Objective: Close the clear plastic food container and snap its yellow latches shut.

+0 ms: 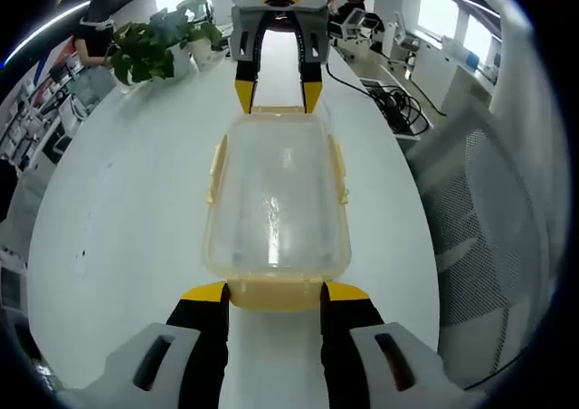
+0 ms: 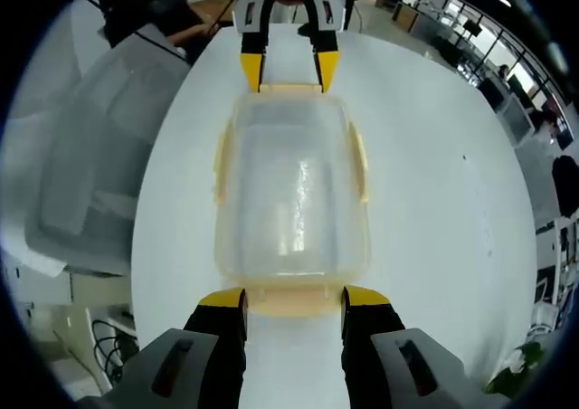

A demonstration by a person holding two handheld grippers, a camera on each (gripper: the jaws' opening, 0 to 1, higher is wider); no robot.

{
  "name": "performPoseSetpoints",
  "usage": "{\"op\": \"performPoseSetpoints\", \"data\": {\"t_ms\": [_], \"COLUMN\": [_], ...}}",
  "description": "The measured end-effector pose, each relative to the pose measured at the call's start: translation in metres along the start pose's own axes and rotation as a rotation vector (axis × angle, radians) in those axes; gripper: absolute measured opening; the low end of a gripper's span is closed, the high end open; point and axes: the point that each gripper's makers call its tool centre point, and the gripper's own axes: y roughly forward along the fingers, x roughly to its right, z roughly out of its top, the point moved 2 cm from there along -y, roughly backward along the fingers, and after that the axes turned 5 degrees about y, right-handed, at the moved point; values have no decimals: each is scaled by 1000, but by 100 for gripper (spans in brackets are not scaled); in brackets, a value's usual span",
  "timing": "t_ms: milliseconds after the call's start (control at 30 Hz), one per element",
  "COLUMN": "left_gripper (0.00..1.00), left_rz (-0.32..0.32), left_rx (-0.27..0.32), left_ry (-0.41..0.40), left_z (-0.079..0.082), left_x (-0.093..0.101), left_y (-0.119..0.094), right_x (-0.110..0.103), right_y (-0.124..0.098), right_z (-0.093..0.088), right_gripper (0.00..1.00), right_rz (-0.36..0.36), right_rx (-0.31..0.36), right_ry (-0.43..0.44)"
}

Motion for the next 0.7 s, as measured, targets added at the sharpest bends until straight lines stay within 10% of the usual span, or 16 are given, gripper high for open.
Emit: {"op": "performPoseSetpoints", "data": {"t_ms": [700], "left_gripper": [39], "left_rz": [-23], "left_rx": [18], "left_ry": [-8], "left_z": [10], "left_x": [0], "left_y": [17], "right_x": [-2], "right_y": [1], "right_z": [-20], "right_gripper": [40], "right_rz": [36], "right_rx": [-23], "right_ry": [12]}}
